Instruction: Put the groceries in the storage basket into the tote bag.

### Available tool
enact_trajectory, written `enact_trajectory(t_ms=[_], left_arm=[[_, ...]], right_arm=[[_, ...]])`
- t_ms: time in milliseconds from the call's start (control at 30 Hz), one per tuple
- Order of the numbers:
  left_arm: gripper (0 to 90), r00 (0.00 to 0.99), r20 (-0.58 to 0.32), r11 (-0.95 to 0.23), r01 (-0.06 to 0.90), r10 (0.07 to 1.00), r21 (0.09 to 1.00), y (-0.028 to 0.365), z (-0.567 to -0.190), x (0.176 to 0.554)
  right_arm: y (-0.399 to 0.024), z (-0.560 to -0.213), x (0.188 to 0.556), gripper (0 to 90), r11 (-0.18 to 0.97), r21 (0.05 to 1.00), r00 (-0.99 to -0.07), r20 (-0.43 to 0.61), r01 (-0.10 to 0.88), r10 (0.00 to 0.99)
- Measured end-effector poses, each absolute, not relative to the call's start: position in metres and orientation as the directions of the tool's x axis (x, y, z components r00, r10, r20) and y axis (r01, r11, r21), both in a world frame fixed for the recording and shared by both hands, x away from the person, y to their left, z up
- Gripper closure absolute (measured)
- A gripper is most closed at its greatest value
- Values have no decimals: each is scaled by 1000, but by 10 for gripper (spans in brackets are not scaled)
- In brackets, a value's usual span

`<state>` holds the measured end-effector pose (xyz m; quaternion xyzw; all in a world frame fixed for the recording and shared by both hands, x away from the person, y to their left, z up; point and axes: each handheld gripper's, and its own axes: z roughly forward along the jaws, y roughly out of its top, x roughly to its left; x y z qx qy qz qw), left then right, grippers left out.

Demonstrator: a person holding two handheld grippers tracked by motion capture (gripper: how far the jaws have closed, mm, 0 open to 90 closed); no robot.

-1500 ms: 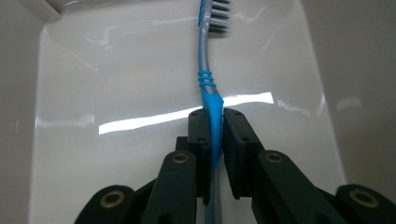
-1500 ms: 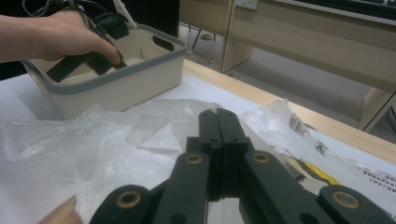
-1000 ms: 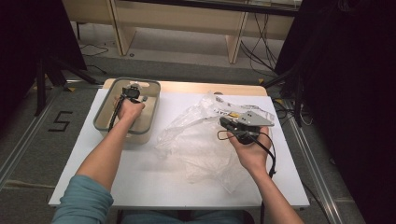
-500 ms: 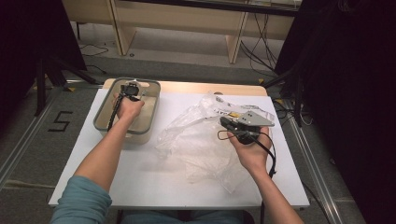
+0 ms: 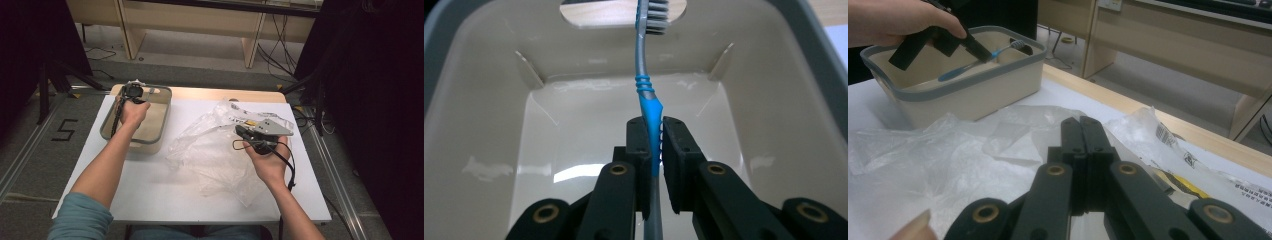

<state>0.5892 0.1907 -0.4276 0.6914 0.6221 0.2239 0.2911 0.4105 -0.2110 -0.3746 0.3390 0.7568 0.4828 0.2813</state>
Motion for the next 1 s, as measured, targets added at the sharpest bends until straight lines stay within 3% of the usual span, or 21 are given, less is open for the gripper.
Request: enact_trajectory(t_ms=[1000], left_arm=[[819,233,-129,-42,613,964,789,191,-378,550]], right_arm=[[-211,-375,410,900,299,923,-605,-97,243,790]])
